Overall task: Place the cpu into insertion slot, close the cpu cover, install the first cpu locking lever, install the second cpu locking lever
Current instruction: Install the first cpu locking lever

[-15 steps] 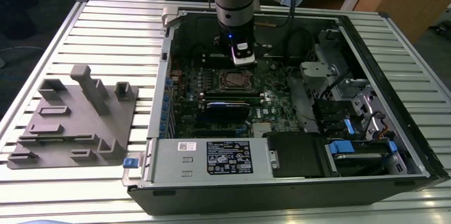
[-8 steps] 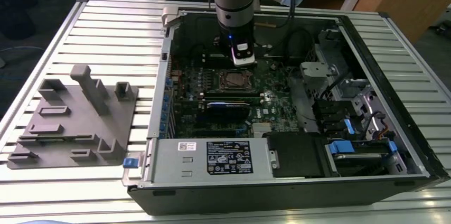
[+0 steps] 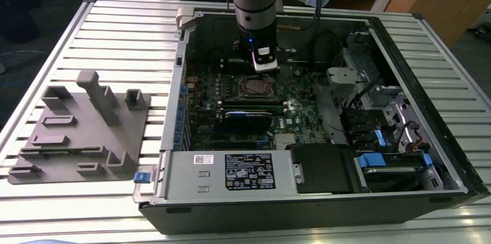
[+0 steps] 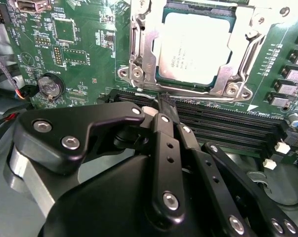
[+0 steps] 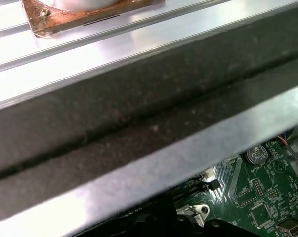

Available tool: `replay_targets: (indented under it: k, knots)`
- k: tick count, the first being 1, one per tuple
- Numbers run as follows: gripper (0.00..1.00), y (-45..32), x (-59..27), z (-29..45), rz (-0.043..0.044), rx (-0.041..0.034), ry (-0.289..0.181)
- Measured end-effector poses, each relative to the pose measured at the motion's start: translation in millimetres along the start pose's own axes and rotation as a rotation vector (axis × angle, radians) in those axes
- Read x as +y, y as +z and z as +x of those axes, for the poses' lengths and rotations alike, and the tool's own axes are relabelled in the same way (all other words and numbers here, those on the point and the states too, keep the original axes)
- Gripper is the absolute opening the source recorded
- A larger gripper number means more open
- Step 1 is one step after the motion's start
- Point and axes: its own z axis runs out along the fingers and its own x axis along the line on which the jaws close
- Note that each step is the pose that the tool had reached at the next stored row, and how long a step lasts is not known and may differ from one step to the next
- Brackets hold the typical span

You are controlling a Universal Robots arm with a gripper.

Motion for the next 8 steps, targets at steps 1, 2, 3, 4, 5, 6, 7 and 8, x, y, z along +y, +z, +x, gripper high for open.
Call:
replay_targets:
  k: [1, 2, 3, 4, 5, 6, 7, 8]
  knots:
    - [0.11, 0.1, 0.3, 0.1, 0.0011, -0.0009, 0.0]
    - [0.11, 0.1, 0.6, 0.3, 0.002, -0.0014, -0.001]
    - [0.11, 0.2, 0.8, 0.4, 0.0026, -0.0017, -0.001]
    - [0.11, 0.2, 0.9, 0.5, 0.003, -0.0018, -0.001]
    - [0.11, 0.2, 1.0, 0.5, 0.0033, -0.002, -0.001]
    - [0.11, 0.2, 1.1, 0.6, 0.0035, -0.0021, -0.001]
    - [0.11, 0.2, 1.3, 0.7, 0.0039, -0.0023, -0.001]
    - [0.11, 0.3, 1.4, 0.8, 0.0048, -0.0027, -0.001]
